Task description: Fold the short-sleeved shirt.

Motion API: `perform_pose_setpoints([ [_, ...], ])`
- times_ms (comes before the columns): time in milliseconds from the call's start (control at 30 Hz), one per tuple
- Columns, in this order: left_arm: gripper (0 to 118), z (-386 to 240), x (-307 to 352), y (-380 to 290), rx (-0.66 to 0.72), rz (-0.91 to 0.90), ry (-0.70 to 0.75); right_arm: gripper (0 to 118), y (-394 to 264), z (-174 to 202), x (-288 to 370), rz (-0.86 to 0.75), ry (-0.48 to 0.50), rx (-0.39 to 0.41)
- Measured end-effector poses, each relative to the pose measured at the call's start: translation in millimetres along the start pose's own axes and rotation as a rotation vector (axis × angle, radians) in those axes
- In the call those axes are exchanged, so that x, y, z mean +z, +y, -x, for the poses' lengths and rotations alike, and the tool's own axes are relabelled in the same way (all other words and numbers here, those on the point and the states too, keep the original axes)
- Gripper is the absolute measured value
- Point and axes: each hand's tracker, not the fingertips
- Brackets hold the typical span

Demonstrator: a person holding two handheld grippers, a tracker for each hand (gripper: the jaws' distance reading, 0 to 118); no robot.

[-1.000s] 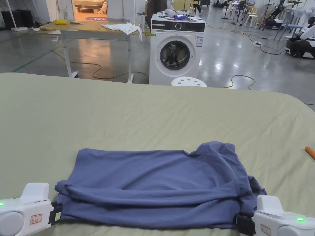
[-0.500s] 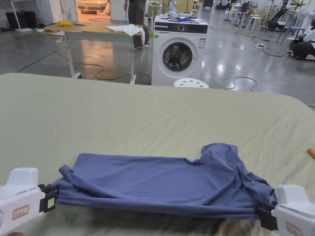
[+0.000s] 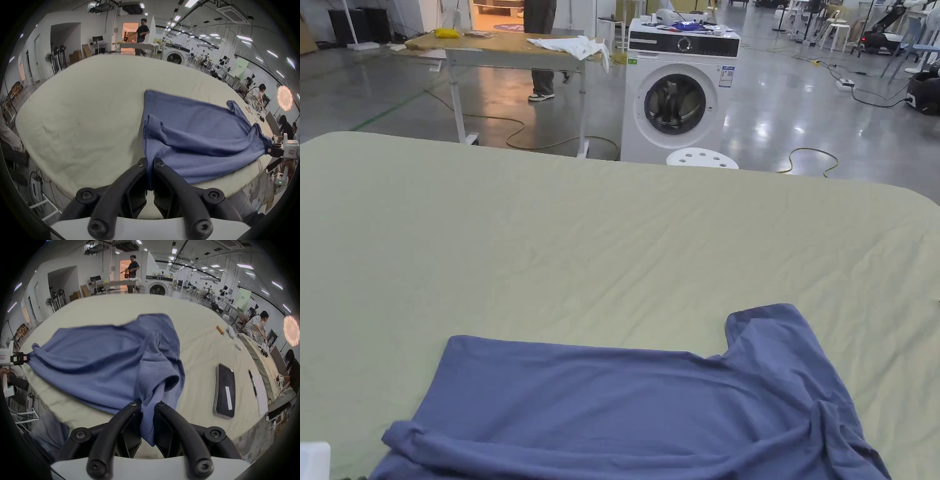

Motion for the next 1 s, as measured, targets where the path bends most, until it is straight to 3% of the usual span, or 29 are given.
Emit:
perform_pose_setpoints([
  [233,1,1.6,-25.3,-18.9,-0.021,0.028,0.037,16,-18.1,11.8,-24.0,0.03,-0.028,0.027],
  [333,6,-6.1,-17.0,-11.4,-0.048,0.021,0.04,50,-14.7,10.7,-17.6,0.02,-0.072,0.041],
  [367,16,-7.2,-15.1,-8.2,-0.057,0.019,0.045,62,-12.4,8.4,-13.5,0.016,-0.076,0.031],
  [433,37,-13.0,-7.8,-1.9,-0.093,-0.026,0.067,70,-6.2,1.8,0.8,-0.057,-0.068,-0.039],
  [467,50,-14.7,-5.0,2.2,-0.099,-0.049,0.065,71,-1.8,0.7,7.5,-0.094,-0.069,-0.058],
  [533,60,-19.6,1.1,14.5,-0.102,-0.134,0.044,74,11.6,1.8,22.2,-0.205,-0.096,-0.07],
  [867,59,-62.7,-7.8,71.2,-0.158,-0.5,0.071,78,83.2,38.0,1.3,-0.611,-0.115,-0.154],
  [1000,52,-81.4,-4.6,86.1,-0.172,-0.619,0.071,73,107.0,56.3,-4.3,-0.723,-0.113,-0.181],
])
